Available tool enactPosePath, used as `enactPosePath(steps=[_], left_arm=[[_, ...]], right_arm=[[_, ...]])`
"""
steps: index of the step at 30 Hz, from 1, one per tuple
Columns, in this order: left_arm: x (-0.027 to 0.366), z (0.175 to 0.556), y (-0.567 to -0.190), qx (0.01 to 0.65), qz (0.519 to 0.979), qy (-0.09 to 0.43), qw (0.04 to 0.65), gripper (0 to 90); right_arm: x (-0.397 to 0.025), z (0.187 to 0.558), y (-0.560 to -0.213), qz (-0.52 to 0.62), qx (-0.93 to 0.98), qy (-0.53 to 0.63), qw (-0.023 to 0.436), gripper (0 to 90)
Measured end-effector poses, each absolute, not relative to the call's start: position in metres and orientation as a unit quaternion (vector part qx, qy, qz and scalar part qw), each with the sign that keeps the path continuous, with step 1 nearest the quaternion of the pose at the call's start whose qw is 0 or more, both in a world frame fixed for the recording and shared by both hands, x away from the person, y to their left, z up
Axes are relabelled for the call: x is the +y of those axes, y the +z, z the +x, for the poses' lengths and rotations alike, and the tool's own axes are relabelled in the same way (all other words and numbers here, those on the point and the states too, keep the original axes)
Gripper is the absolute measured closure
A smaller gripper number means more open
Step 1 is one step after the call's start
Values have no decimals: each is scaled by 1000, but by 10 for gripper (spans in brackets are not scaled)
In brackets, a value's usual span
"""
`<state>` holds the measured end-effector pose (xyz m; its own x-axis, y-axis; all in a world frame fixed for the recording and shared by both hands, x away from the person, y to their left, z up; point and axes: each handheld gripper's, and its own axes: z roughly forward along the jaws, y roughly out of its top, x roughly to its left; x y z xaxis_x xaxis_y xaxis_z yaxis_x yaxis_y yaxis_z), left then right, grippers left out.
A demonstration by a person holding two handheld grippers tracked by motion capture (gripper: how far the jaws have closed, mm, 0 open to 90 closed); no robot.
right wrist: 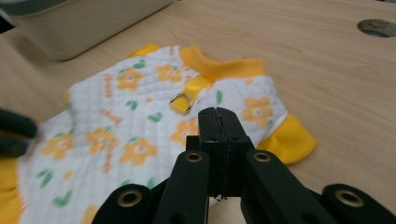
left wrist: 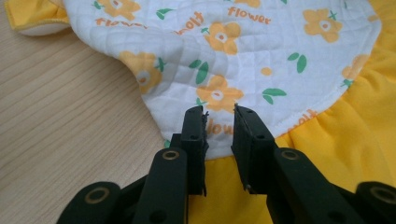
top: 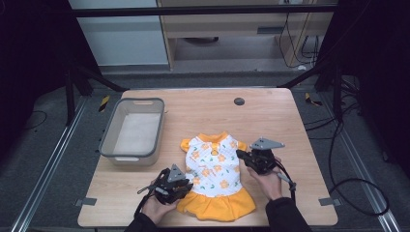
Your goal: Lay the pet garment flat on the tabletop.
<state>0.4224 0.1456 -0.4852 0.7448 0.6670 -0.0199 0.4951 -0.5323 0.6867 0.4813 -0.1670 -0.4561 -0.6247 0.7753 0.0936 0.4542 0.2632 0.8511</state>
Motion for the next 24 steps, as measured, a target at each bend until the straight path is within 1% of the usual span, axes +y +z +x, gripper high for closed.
enactPosePath(steps=[5,10,14,17,21,24], left_arm=[[143,421,-489,331,871,127,341,734],[144,421,-489,331,871,125,342,733],[144,420,-489,332,870,125,342,733],[144,419,-489,331,871,127,341,733],[143,420,-489,331,870,132,340,724],[142,422,-489,331,868,135,345,702]], right_arm=[[-157,519,-469,411,772,451,176,899],[-145,544,-489,420,778,433,175,900],[-139,554,-502,425,791,400,186,900],[-138,557,-506,434,785,399,191,900],[-137,560,-505,440,783,383,216,900],[-138,561,-506,449,776,371,240,900]])
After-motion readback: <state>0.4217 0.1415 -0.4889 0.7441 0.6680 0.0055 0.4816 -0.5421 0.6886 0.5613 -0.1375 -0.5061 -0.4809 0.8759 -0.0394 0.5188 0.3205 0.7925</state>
